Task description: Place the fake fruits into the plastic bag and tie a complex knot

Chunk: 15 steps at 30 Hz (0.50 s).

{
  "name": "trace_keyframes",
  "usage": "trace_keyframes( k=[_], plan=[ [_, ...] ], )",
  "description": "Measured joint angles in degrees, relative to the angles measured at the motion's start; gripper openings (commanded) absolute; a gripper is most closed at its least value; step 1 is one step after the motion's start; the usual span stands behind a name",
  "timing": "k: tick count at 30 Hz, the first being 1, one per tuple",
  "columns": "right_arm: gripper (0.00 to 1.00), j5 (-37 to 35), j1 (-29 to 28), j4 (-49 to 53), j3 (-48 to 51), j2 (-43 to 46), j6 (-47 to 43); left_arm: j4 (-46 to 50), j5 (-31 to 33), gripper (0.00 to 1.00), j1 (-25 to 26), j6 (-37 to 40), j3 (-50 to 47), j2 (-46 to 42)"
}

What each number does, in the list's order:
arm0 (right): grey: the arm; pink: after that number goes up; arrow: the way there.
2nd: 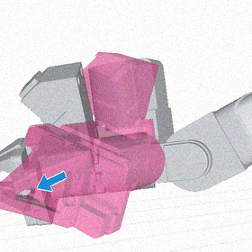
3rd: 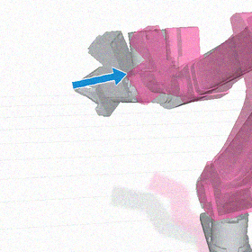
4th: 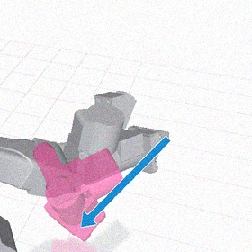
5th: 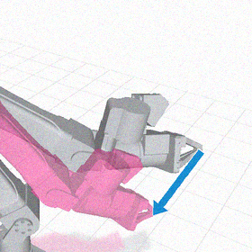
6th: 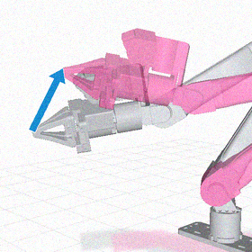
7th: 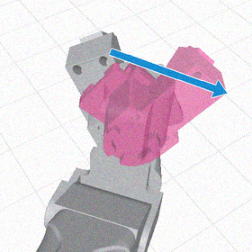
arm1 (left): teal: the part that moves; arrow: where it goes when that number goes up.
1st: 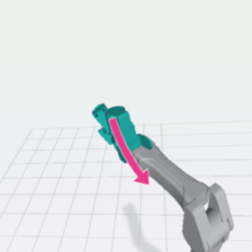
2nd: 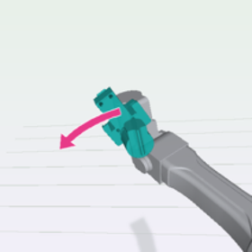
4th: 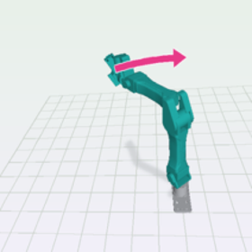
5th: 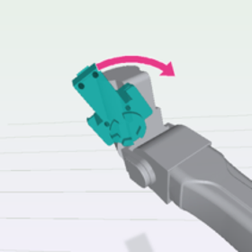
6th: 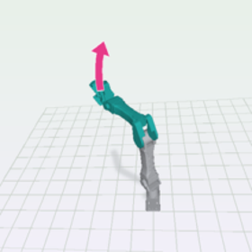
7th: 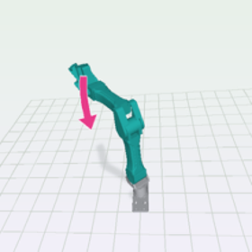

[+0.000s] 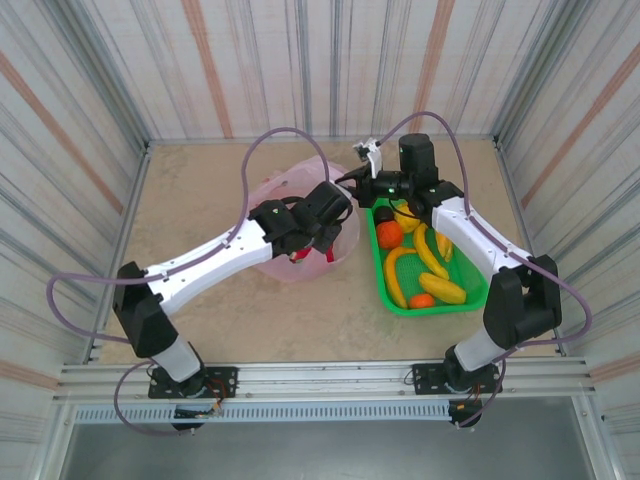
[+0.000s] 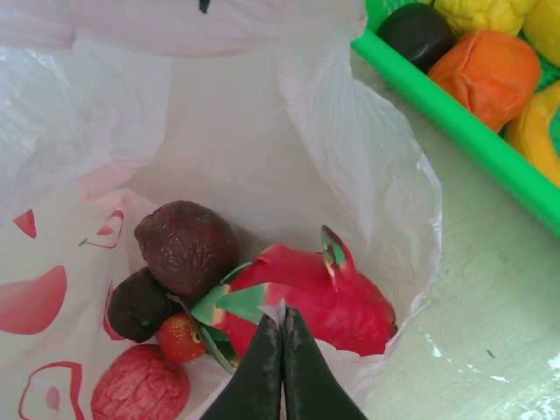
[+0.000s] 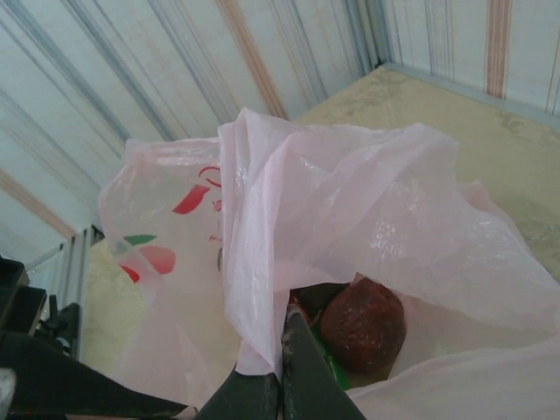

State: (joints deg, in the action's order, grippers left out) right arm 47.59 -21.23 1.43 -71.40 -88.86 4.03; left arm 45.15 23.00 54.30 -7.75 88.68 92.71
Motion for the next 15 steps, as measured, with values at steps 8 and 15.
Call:
trace_keyframes(
  k=[8, 15],
  plan=[
    [0.00, 2.9, 0.7, -5.6, -1.0, 0.0, 10.8, 0.1, -7.7, 0.00, -3.4, 4.3, -0.3, -12.3],
    [0.00, 6.3, 1.3, -15.0, -8.4, 0.0, 25.2, 1.8, -21.3, 0.00, -18.6, 8.7, 4.6, -23.8]
  ],
)
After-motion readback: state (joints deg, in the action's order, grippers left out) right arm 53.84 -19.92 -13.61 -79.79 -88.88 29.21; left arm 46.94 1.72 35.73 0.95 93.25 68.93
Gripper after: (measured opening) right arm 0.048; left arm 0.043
